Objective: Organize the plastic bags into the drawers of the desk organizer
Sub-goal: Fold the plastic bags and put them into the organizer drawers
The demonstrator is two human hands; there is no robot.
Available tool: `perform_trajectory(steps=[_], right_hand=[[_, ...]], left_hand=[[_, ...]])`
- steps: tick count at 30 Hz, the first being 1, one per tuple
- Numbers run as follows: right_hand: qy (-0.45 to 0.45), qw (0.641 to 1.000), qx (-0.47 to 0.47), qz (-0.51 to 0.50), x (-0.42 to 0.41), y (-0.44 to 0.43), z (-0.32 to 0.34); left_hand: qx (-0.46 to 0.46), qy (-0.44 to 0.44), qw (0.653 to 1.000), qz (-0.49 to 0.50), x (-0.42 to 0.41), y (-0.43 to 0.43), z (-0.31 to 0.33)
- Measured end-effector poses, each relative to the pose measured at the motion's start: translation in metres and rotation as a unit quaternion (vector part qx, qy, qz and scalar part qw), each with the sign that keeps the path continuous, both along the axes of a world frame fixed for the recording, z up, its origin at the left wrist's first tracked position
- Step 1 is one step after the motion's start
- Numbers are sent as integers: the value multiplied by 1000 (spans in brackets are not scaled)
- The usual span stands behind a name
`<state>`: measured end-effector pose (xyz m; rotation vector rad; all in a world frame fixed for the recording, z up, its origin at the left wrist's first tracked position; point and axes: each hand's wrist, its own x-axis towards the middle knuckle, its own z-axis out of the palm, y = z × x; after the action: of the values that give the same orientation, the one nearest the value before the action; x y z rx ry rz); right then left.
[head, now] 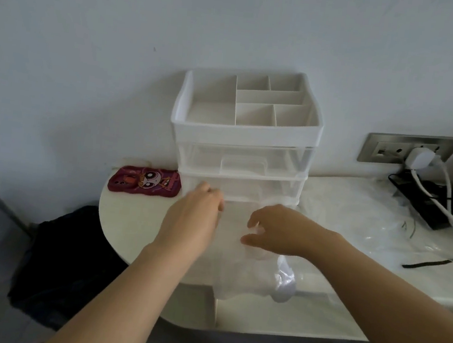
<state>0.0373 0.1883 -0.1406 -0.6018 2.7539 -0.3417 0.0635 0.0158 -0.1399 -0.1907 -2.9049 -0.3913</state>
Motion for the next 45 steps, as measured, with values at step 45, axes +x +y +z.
perform_trajectory(steps=[45], right_hand=[[144, 987, -76, -11, 10, -15, 10]], left_hand=[[-3, -138, 990, -34, 1, 10, -6]])
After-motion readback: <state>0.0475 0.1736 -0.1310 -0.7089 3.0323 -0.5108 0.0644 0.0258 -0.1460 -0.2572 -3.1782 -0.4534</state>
